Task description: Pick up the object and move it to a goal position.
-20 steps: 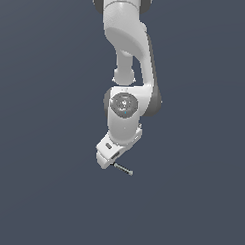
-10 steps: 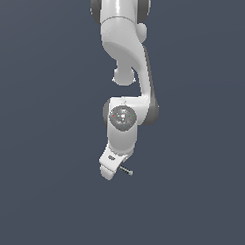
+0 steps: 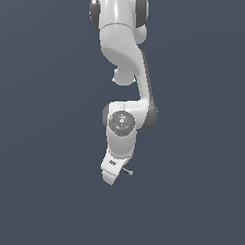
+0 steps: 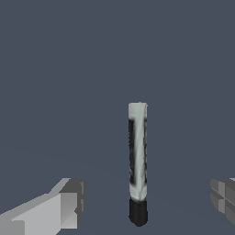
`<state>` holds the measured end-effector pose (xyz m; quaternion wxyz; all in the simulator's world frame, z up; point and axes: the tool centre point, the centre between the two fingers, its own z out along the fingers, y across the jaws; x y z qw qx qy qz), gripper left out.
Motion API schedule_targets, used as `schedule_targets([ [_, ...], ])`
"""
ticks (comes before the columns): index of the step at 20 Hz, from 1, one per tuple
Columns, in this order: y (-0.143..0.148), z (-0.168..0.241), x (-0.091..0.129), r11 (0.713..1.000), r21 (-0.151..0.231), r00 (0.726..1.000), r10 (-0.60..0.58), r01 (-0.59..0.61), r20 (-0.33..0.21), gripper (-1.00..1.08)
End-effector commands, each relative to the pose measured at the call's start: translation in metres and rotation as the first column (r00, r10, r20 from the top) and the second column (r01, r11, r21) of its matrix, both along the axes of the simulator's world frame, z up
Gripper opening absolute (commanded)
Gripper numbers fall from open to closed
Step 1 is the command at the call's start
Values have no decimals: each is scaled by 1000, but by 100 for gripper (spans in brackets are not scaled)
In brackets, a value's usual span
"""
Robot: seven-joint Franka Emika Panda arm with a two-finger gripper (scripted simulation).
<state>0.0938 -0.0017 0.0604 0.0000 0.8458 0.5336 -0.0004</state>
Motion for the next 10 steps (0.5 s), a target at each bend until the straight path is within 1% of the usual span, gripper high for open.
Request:
schedule_targets([
  [1, 0, -1, 1, 1000, 1, 1000, 7, -7, 1, 100],
  [6, 0, -7, 0, 1000, 0, 1000, 4, -4, 0, 100],
  [10, 0, -25, 0, 1000, 0, 1000, 6, -6, 0, 100],
])
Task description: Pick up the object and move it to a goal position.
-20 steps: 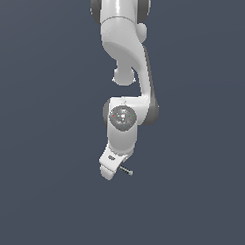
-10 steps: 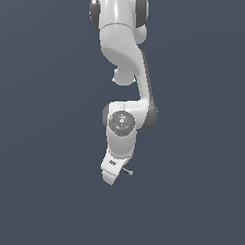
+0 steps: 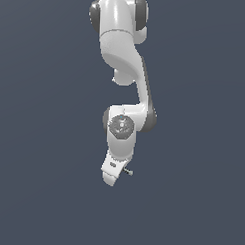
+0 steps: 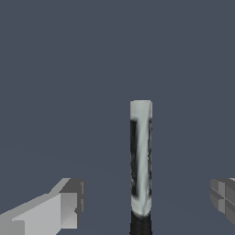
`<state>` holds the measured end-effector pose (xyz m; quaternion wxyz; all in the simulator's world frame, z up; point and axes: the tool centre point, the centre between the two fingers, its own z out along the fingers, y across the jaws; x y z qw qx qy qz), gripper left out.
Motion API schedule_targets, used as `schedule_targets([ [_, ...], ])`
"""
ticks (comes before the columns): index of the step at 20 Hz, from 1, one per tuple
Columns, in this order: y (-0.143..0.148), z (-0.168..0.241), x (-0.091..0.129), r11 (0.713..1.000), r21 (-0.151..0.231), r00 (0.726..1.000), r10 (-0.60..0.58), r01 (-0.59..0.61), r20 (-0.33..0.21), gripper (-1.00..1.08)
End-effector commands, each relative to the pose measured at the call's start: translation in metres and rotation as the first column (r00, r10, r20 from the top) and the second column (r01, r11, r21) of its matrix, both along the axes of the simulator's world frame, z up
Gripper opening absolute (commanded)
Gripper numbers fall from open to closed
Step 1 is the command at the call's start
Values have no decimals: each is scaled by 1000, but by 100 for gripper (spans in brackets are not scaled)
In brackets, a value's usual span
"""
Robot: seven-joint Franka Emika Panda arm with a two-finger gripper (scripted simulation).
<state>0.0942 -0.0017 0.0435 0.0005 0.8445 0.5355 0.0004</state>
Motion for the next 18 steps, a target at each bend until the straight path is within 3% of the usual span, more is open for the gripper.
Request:
schedule_targets([
  [1, 0, -14, -1, 1000, 0, 1000, 1, -1, -1, 100],
  [10, 0, -34, 0, 1000, 0, 1000, 3, -3, -1, 100],
  [11, 0, -34, 0, 1000, 0, 1000, 3, -3, -1, -100],
  [18, 0, -34, 0, 1000, 0, 1000, 3, -3, -1, -100],
])
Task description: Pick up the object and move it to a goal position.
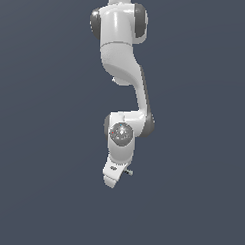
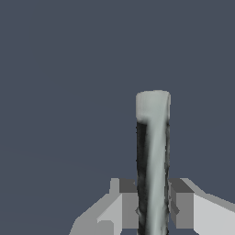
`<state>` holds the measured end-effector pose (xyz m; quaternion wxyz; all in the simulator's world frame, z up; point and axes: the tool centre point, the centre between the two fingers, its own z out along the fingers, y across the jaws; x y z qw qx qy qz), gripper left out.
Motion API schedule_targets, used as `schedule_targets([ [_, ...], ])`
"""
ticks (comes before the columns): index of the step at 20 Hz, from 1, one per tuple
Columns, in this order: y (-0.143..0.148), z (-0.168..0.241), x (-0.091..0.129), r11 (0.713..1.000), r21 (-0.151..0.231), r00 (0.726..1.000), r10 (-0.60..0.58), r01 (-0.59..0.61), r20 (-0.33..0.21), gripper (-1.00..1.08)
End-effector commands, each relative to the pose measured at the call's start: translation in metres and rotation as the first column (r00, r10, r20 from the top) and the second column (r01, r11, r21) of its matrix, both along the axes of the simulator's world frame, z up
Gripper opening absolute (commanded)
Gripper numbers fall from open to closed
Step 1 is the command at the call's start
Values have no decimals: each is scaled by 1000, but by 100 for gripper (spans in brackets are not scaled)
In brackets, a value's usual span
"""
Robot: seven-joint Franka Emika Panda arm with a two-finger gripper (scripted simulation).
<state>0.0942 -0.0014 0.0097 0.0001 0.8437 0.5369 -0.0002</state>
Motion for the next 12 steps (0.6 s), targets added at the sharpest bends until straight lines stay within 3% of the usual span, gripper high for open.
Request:
schedule_targets([
  [1, 0, 0, 0, 1000, 0, 1000, 0, 0, 0, -100],
  [12, -6, 12, -7, 1000, 0, 1000, -1, 1, 0, -100],
])
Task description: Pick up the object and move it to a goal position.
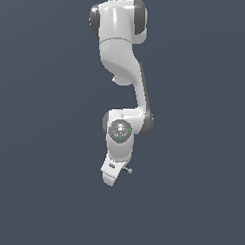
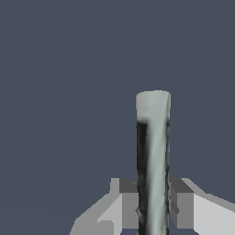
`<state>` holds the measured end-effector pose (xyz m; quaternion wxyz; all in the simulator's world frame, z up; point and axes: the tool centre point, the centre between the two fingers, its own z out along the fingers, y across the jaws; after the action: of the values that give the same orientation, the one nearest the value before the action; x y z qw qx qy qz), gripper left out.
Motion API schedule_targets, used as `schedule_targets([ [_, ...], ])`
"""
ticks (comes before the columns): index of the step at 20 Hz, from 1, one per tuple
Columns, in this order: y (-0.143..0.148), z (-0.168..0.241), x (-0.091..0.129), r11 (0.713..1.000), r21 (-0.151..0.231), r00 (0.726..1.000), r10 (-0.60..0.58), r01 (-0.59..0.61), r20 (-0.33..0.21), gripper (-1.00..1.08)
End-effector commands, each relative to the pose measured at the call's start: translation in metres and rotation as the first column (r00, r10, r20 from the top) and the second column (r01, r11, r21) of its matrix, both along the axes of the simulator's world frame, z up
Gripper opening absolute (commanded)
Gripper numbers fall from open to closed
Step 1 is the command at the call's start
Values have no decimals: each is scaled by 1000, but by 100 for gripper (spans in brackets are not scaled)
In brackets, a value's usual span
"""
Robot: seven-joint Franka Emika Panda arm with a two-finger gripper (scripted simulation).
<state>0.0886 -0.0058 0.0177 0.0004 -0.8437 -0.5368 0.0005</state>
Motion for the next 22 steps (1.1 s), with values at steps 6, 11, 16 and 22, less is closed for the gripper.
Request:
schedule_targets([
  [6, -14, 27, -16, 1000, -1, 1000, 0, 0, 1, -100],
  [11, -29, 57, -35, 1000, -2, 1000, 0, 0, 1, -100],
  [16, -49, 96, -58, 1000, -2, 1000, 0, 0, 1, -100],
  [22, -73, 144, -86, 1000, -3, 1000, 0, 0, 1, -100],
])
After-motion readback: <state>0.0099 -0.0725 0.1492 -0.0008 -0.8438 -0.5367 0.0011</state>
